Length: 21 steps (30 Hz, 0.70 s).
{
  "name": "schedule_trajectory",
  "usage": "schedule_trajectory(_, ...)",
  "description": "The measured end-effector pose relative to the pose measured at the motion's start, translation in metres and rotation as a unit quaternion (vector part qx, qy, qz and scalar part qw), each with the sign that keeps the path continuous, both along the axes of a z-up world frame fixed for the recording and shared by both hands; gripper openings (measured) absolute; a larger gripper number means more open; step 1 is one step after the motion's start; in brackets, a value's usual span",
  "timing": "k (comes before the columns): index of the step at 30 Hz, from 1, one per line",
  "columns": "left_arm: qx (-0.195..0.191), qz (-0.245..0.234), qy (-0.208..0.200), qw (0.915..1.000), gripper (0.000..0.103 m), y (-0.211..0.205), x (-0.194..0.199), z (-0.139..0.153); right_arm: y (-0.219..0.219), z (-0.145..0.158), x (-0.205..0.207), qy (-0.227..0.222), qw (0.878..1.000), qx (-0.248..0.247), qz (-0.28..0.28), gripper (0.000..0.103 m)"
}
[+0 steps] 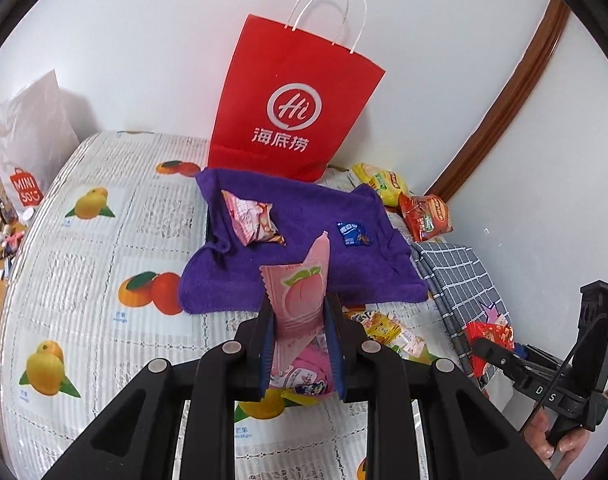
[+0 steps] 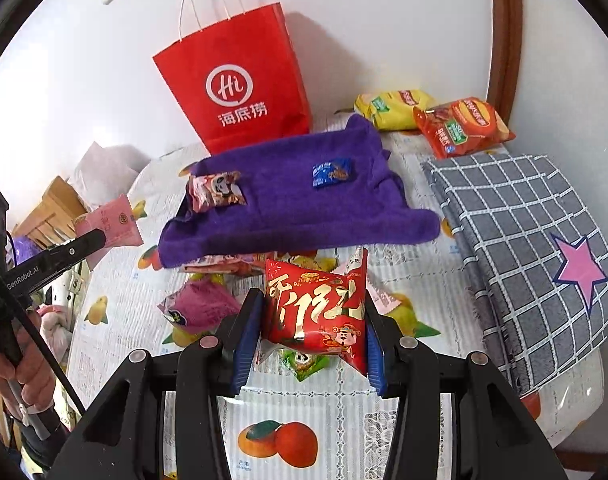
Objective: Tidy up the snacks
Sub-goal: 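Carry the red packet and pink peach packet over the purple towel with both tools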
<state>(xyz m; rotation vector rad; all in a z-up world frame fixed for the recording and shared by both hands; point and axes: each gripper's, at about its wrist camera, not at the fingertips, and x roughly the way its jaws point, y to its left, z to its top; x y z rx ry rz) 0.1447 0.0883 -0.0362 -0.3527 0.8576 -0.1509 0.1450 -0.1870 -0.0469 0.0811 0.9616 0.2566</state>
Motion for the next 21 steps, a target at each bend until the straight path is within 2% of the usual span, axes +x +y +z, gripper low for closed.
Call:
schedule_trajectory(9, -0.004, -0.002, -0.014, 0.9999, 0.022, 0.0, 0.001, 0.011, -0.002, 0.013, 0.003, -0.015, 1.0, -0.001, -0.007, 0.046)
schedule_trajectory(21, -0.012, -0.005, -0.013, 0.9998, 0.022, 0.001, 0.005, 0.008, 0.008, 0.018, 0.006, -0.025, 1.0, -0.013, -0.004, 0.046)
